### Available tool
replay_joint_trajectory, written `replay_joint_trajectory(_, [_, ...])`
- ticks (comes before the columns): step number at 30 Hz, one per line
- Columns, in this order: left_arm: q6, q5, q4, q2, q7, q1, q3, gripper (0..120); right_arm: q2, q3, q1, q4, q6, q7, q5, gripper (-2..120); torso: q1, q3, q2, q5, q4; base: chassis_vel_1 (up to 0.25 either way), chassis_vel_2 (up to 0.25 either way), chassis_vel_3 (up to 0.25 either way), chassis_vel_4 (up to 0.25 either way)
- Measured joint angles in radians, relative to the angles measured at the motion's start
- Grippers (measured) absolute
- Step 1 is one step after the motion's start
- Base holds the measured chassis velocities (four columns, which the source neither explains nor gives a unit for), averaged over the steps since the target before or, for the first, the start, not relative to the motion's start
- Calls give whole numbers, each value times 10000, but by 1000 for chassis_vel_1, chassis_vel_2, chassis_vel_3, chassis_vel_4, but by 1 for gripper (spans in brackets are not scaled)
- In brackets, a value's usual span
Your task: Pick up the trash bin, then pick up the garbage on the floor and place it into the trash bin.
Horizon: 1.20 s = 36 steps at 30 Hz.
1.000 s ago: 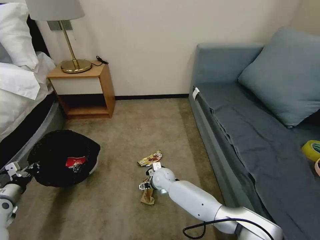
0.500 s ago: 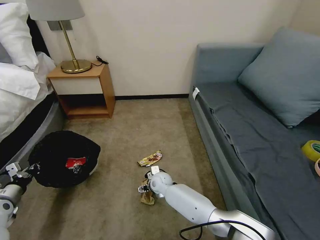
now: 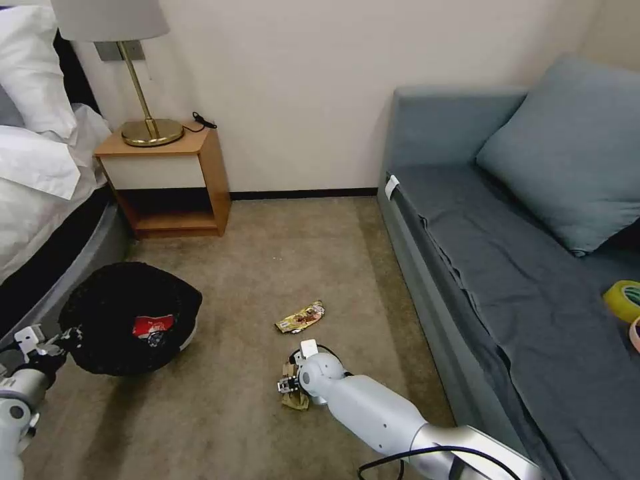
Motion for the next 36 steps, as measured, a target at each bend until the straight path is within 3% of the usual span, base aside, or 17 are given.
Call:
replay_joint_trajectory(6, [-10,14,19,-24,0,-21,0,2,-2,28,2,-104,72,-145,-153,94,-2,-2,3,0,-1,0,0,0,0])
replay_joint_trajectory(20, [-13,17,-52,-75,-19,8,-58,2,-104,86,-61,-119,109,-298,-304,64,-3,-5,11,-3,-7,0,0,0,0])
replay_joint_trajectory(22, [2,0,-162,-107,-52,14,-70,2,-154,23,-67,-115,140,-328,-321,53,-3,-4,8,-3,-8,0,0,0,0])
replay_joint_trajectory(28, [19,-10,-233,-127,-67,42,-101,2,-260,-8,-73,-37,193,-336,-322,39,-3,-1,1,-1,-4,0,0,0,0])
replay_joint_trajectory(30, [26,-15,-267,-146,-73,79,-120,2,-354,-13,-63,64,214,-325,-319,26,-1,4,-4,-2,-2,0,0,0,0])
replay_joint_trajectory(36, [32,-19,-347,-173,-82,123,-129,2,-581,-24,-27,344,214,-231,-253,9,1,12,-9,7,12,0,0,0,0])
